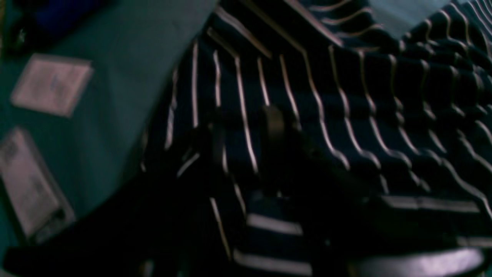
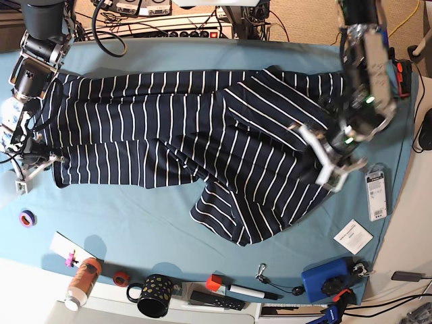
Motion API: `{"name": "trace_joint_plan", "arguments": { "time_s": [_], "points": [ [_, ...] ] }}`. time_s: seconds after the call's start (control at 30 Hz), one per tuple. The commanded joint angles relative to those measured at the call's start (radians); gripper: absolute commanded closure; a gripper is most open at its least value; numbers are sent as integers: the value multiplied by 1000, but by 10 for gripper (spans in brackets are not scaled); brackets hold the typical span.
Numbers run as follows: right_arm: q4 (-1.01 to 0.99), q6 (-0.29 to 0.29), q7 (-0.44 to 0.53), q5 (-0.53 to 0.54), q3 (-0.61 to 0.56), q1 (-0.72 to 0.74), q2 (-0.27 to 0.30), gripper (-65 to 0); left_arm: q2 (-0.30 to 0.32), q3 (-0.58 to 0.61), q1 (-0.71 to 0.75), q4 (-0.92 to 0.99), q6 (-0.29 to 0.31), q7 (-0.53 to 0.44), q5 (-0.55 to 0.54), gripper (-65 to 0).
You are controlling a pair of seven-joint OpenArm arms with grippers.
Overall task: Layout the t-shirt on the table in an organized manner, then fold the t-shirt properly
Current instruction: 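Release the collar corner and lower the left gripper onto the shirt's middle, then grasp the shirt's hem corner with the left gripper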
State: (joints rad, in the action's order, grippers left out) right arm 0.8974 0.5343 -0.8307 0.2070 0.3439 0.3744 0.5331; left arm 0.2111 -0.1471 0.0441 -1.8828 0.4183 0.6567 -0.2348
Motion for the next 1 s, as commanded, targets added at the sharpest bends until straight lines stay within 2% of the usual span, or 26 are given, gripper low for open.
{"name": "trace_joint_plan", "arguments": {
  "time_s": [0.0,0.07,0.13,0.23,0.3,0.37,0.47,0.57,0.63,0.7,0.77,0.87,0.97],
  "points": [
    [19,20,-10,15,3,27,29,-16,8,14,-34,-20,-31,-30,18,-155],
    [19,60,-67,51,5,27,30,-81,7,40,-66,-20,-45,-31,34,-155],
    [19,80,-111,99,5,27,30,-152,8,63,-97,-9,-37,-79,71,-161],
    [19,79,-119,153,5,27,30,-187,8,93,-149,61,-2,-130,187,-268],
    [19,78,-119,172,5,31,30,-187,8,111,-190,148,-3,-161,198,-361],
    [19,78,-119,186,5,34,30,-187,8,129,-244,259,-20,-203,198,-403],
    [19,78,-119,190,5,39,30,-187,8,152,-350,427,-65,-208,198,-404],
    [19,78,-120,190,5,38,29,-187,7,175,-455,560,-58,-175,175,-403],
    [19,78,-119,190,5,39,29,-187,7,198,-519,628,-15,-134,121,-403],
    [19,78,-119,190,5,39,29,-187,7,232,-573,690,50,-126,95,-403],
    [19,78,-119,190,5,39,29,-187,5,276,-617,745,82,-126,86,-403],
    [19,77,-119,190,5,39,29,-187,5,374,-679,824,68,-143,84,-401],
    [19,77,-122,190,5,38,29,-187,5,468,-735,897,-20,-196,108,-401]
  ]
}}
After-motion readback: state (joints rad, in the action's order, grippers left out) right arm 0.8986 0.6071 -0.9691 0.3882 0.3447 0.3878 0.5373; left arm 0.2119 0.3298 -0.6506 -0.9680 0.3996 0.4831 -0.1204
